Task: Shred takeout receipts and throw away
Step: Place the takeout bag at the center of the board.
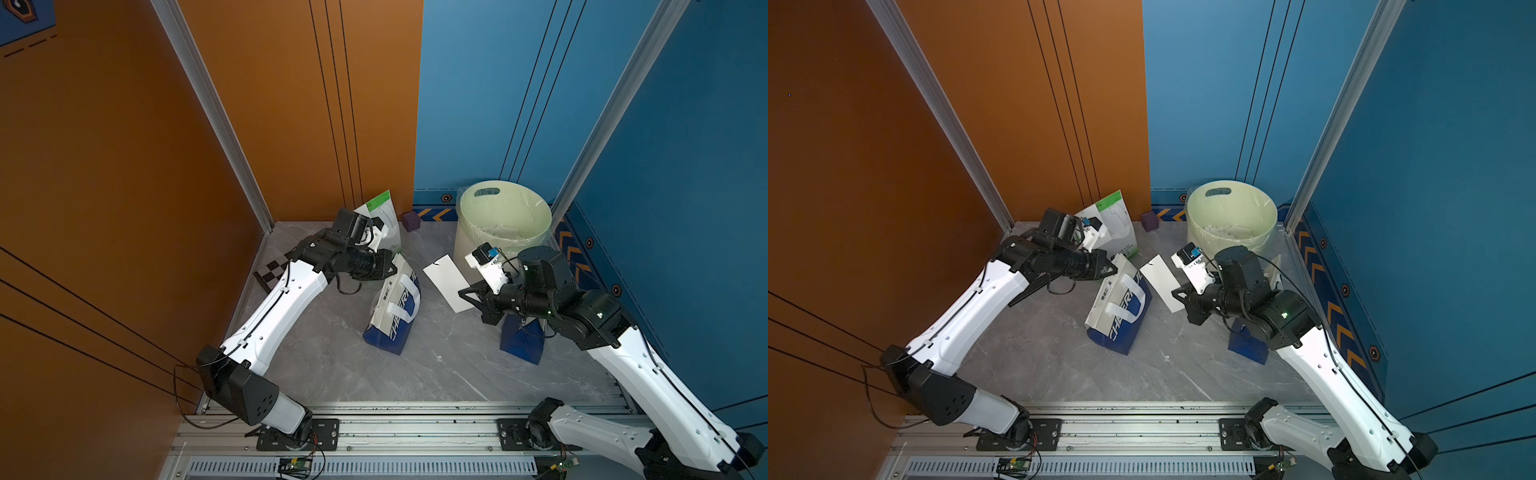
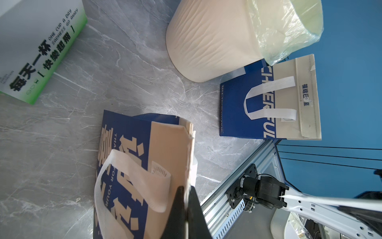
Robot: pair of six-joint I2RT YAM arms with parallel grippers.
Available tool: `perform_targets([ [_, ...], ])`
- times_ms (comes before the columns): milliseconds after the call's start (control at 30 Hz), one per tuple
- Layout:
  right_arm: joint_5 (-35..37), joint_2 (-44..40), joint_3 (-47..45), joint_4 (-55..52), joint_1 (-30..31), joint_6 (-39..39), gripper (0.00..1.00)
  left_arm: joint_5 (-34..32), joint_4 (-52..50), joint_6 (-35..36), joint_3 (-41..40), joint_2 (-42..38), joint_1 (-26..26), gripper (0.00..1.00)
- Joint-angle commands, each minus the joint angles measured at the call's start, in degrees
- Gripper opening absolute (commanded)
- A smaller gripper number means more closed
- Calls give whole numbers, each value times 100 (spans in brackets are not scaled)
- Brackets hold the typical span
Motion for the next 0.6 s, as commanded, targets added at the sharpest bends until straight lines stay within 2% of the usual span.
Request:
perform_targets([
  [0,118,42,-21,-64,-48,-93,0,-129,82,120,-55,77,-79,10],
  [33,126,42,-24,-49,-62,-94,0,-145,84,125,-55,94,-78,15],
  [133,41,9,-73,26,-80,-99,0,-135,82,164,8,145,-81,39],
  [233,105,-41,-67,31,-106,-102,0,-109,82,226,128,142,-68,51],
  [400,594,-181,-80,22,-268,-155,0,-177,82,322,440,-32,-27,60],
  [567,960,-248,-28,-12,-539,-199,0,163,104,488,815,-246,62,64],
])
